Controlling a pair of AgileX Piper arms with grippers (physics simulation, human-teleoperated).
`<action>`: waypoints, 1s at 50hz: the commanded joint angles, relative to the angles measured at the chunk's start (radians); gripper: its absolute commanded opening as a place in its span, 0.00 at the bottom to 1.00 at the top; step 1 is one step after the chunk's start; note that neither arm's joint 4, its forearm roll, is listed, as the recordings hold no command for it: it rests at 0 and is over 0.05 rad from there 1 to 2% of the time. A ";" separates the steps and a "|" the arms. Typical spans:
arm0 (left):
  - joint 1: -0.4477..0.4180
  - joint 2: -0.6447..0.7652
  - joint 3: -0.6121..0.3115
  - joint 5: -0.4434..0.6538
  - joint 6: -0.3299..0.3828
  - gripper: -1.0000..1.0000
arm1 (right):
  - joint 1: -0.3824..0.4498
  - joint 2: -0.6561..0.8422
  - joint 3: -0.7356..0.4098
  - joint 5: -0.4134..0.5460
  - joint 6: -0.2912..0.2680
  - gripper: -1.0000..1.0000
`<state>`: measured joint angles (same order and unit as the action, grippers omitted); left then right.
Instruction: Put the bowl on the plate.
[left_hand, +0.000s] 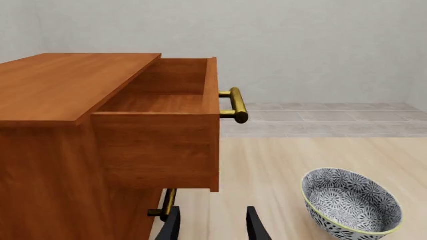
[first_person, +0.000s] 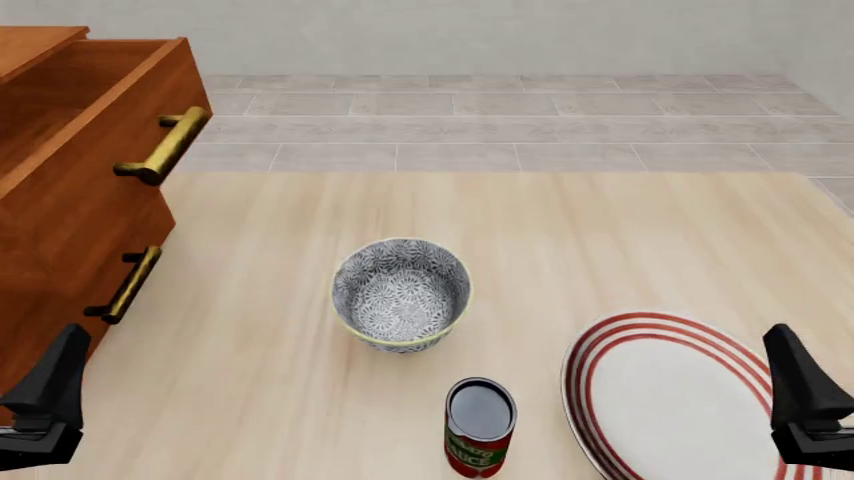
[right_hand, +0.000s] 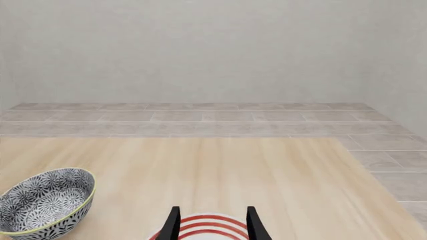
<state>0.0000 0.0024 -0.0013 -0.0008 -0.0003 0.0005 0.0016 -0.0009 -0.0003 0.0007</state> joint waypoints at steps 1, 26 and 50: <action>0.000 0.004 -0.003 -0.001 0.001 1.00 | 0.008 0.007 -0.001 -0.002 -0.002 1.00; 0.000 0.003 -0.003 0.001 -0.001 1.00 | 0.072 0.298 -0.160 -0.135 -0.024 1.00; -0.001 0.004 -0.003 0.000 0.000 1.00 | 0.386 0.995 -0.509 -0.212 0.004 1.00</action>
<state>-0.0009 0.0059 -0.0042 -0.0007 -0.0004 0.2799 0.7692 -0.3815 -0.2170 -0.0070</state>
